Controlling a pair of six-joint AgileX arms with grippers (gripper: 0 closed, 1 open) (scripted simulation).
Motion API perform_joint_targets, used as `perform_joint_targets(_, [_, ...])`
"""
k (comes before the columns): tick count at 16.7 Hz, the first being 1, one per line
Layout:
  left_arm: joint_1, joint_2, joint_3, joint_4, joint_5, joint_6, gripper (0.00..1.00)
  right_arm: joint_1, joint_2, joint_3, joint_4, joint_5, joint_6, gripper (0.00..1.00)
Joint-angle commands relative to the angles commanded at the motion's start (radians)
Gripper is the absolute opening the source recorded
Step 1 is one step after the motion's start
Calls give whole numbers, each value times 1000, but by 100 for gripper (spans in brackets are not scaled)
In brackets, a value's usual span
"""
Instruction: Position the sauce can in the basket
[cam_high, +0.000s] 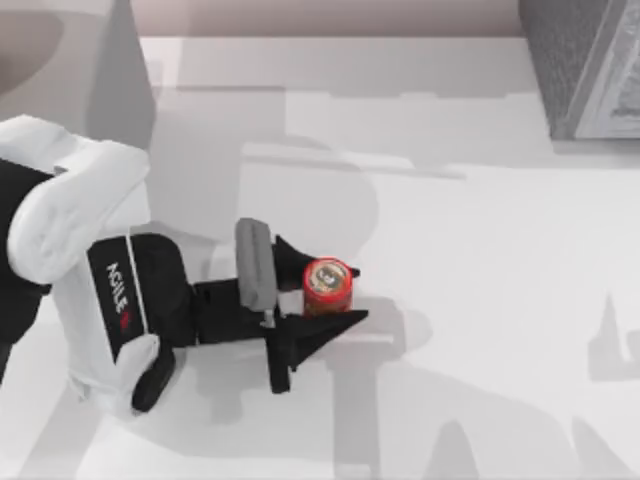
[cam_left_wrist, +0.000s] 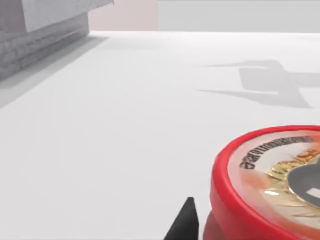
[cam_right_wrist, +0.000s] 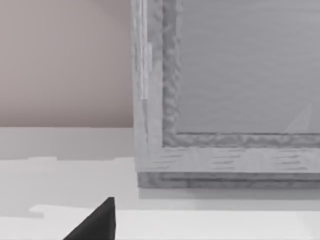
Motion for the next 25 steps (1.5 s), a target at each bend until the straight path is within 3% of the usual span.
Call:
perform_joint_targets(6, [4,-9,0,-2,9,3,0,0,0,0,0,0,0,100])
perform_joint_targets(10, [59,-132,-27,-70,106,3,0,0,0,0,0,0,0,100])
perform_joint_targets(16, [294,-509,-168,-342,341,-30,0,0,0,0,0,0,0,100])
perform_joint_targets(25, [749,-1322,-430,-869,766,-53,0,0,0,0,0,0,0,100])
